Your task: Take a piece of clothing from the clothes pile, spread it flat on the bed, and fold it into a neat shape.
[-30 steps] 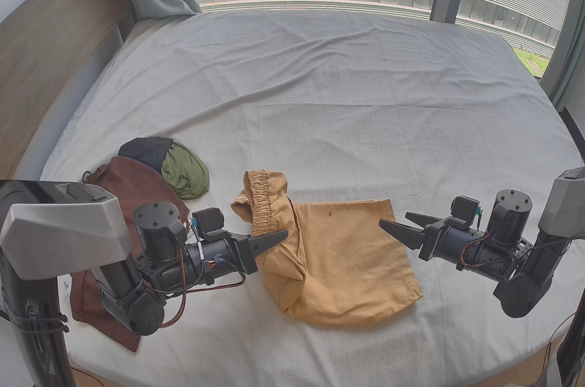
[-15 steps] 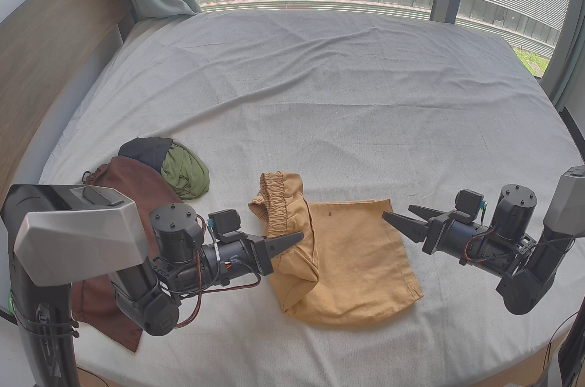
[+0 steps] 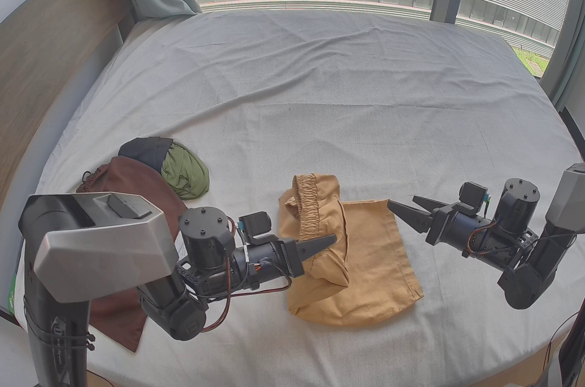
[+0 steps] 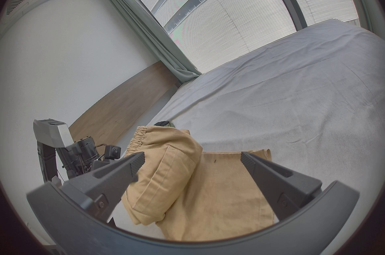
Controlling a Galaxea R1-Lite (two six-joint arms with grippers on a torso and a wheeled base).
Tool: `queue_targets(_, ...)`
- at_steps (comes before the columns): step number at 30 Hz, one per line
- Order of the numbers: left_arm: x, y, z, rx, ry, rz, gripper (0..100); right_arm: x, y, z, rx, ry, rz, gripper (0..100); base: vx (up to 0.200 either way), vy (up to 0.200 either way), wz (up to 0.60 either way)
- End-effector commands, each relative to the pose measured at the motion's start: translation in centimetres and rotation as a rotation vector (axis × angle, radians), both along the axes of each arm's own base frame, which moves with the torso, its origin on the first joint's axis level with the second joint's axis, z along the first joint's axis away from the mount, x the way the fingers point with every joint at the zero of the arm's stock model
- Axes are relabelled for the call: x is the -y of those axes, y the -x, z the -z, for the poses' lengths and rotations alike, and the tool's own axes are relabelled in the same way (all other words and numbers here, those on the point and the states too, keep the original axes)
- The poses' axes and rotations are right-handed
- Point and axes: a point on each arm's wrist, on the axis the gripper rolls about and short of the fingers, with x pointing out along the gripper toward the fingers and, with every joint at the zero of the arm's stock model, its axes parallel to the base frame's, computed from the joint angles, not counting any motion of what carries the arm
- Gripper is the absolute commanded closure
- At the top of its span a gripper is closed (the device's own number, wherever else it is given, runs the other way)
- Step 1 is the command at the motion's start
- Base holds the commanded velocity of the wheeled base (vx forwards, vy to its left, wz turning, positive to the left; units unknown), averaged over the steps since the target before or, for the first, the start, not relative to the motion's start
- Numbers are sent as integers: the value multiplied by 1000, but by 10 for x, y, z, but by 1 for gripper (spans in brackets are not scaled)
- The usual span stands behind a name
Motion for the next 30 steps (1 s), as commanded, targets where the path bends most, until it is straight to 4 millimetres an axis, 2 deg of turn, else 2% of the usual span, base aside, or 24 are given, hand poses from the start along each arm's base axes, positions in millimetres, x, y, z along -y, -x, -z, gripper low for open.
queue_targets(1,12,0,13,-19,-8,26,100,3,-3,-2,10,-3,12,0,0,0,0)
queue_targets(9,23,1,32,-45,-27,45,100,7,-8,-5,27,-10,31,0,0,0,0)
queue_targets(26,32,-2,46,-45,-41,24,100,8,-9,-6,29,-14,32,0,0,0,0)
queue_targets(27,32,-2,46,-45,-41,22,0,8,-9,-6,29,-14,32,0,0,0,0)
queue_targets(30,33,-3,45,-39,-38,21,0,8,-9,-6,29,-14,32,0,0,0,0)
